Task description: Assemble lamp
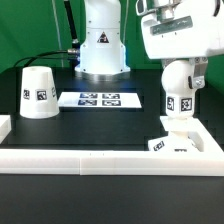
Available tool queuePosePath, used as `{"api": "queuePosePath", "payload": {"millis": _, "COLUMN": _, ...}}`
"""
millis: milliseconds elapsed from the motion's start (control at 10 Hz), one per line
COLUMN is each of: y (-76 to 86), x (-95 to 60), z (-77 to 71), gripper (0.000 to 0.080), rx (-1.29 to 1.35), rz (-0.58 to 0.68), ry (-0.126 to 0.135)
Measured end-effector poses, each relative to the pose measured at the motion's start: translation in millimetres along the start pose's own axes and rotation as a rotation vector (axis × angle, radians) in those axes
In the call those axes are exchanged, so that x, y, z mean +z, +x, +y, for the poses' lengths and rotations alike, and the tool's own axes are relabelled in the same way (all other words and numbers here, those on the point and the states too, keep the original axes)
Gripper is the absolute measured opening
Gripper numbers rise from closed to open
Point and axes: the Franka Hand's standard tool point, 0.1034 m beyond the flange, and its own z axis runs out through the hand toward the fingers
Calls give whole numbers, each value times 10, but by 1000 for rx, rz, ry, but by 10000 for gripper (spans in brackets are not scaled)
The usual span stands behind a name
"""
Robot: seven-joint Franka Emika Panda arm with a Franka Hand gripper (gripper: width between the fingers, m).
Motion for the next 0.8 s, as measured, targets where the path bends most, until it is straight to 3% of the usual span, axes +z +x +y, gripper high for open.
{"api": "queuePosePath", "payload": {"millis": 300, "y": -4, "x": 1, "z": 0, "gripper": 696, "rx": -48, "rz": 0, "ry": 0}}
{"api": "queuePosePath", "payload": {"millis": 800, "y": 127, "x": -9, "z": 37, "gripper": 698, "rx": -655, "rz": -2, "ry": -15}}
